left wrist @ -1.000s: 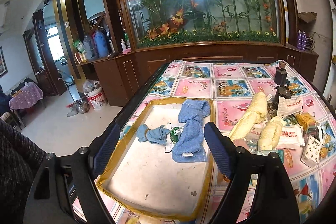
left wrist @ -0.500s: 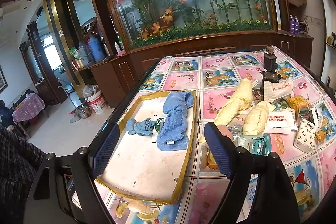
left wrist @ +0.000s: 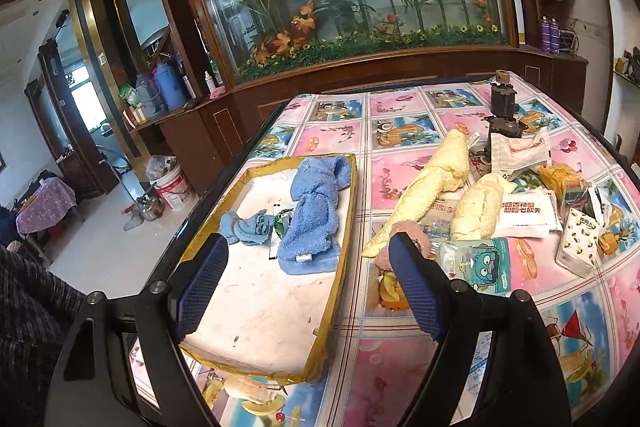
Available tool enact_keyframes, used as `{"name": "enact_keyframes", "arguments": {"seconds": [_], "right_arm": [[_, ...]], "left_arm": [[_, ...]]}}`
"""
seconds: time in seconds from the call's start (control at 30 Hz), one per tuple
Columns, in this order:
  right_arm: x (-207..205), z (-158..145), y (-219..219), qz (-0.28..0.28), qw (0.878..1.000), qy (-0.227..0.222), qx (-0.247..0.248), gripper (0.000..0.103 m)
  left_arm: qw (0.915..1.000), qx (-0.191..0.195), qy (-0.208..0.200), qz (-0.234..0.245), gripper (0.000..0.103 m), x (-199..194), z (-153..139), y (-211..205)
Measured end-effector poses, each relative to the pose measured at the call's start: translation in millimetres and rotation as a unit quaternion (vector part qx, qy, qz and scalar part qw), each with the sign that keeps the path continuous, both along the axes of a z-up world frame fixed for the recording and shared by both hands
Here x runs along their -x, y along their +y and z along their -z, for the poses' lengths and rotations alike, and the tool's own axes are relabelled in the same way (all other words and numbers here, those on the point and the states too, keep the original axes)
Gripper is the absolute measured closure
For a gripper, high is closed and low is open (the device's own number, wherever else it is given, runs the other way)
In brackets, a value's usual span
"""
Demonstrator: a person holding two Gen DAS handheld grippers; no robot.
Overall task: Organize soft objects
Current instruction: 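Move both tools back over the items on the table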
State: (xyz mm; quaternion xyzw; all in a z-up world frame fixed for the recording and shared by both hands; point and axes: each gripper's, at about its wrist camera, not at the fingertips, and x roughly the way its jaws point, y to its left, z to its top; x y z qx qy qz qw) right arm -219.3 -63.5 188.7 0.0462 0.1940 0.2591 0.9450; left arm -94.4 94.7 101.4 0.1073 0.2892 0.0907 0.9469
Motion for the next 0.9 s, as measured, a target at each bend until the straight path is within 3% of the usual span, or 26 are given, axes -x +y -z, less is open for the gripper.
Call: {"name": "enact_keyframes", "arguments": {"seconds": [0.63, 0.77, 0.9], "right_arm": [[-24.0, 26.0, -39.1, 0.038, 0.999, 0.036, -0.013, 0.0], [-31.5, 42.3, -69.1, 0.088, 0.995, 0.051, 0.006, 0.0], [-36.9, 69.2, -116.7, 0.161, 0.983, 0.085, 0.026, 0.0]], "left_arm": [[0.999, -0.008, 0.041, 0.018, 0.02, -21.2, 19.4, -19.5], [0.9967, 0.027, 0.073, 0.025, 0.02, -28.8, 25.4, -12.8], [0.993, 0.075, 0.086, 0.032, 0.02, -31.6, 28.5, -1.9]]}}
